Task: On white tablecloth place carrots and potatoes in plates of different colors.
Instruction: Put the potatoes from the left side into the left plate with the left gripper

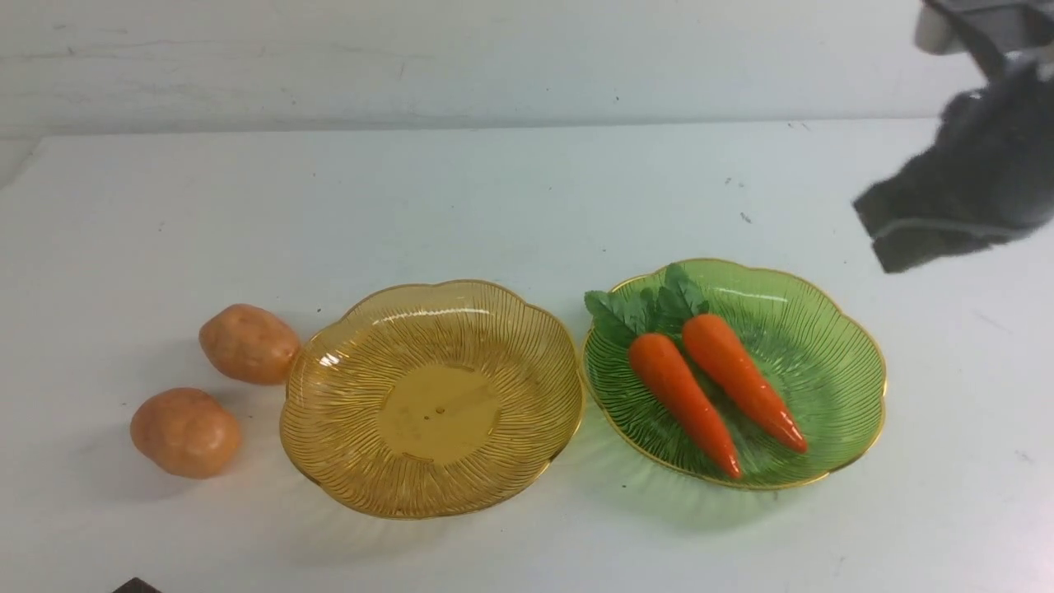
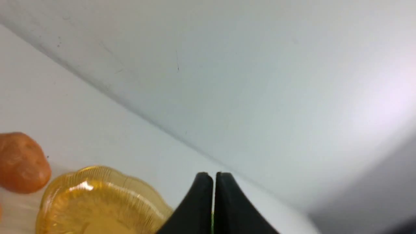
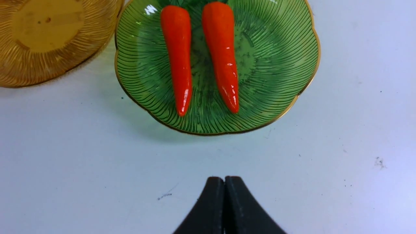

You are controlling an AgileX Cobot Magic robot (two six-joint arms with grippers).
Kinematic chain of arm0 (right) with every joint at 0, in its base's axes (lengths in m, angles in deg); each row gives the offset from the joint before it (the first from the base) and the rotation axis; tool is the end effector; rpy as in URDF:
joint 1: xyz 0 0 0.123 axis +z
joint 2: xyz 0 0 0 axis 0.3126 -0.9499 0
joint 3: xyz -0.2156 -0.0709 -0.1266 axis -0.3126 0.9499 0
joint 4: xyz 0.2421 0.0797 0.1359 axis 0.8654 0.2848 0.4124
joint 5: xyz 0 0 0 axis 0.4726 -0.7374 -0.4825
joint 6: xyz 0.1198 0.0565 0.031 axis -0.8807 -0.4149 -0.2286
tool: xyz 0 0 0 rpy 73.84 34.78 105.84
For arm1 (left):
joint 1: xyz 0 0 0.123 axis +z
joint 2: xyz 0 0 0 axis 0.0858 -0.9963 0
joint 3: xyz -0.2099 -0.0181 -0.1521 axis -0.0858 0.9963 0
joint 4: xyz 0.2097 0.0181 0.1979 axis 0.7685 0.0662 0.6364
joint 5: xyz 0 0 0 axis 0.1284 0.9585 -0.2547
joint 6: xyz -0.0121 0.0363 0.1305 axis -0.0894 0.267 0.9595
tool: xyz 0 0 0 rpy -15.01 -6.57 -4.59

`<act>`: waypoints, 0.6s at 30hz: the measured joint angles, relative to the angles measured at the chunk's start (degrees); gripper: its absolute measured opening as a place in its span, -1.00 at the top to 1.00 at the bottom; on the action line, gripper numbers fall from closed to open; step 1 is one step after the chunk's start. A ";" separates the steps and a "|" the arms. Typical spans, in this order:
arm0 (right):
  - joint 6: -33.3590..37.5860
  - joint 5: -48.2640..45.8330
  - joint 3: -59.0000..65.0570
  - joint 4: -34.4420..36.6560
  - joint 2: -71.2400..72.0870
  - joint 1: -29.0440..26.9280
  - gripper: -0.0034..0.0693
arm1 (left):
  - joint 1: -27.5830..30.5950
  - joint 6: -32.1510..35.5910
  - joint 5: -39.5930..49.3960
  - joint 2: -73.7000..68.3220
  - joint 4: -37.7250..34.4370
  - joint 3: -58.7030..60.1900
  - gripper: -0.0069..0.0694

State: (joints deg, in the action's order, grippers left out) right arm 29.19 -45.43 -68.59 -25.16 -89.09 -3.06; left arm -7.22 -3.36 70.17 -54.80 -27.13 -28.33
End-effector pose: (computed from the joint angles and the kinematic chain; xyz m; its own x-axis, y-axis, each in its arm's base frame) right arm 0.2231 0.0748 0.2759 -0.7776 -0.2319 -0.5844 -0.3332 0.9403 0.0702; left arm 0.1634 -0.0308 0.2981 -0.1230 -0.7227 -0.6801 0.1867 0.6562 -0.7311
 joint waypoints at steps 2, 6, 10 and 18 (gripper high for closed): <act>0.01 -0.34 0.46 0.00 0.74 0.00 0.95 | 0.00 4.82 12.92 -13.15 4.53 -10.67 0.83; 0.06 -0.77 0.79 0.00 0.63 0.00 0.95 | 0.00 5.58 42.92 -40.33 19.97 -26.53 0.83; 0.23 -0.70 0.80 -0.42 0.63 0.00 0.95 | 0.00 1.30 54.00 -60.58 36.82 -36.92 0.83; 0.23 -0.86 0.85 -1.30 0.63 0.00 0.95 | 0.00 -5.18 54.73 -76.64 50.11 -46.34 0.83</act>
State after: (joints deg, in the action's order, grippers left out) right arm 29.42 -46.30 -67.74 -26.46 -88.46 -3.06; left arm -7.22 -8.54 124.90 -131.44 22.98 -74.67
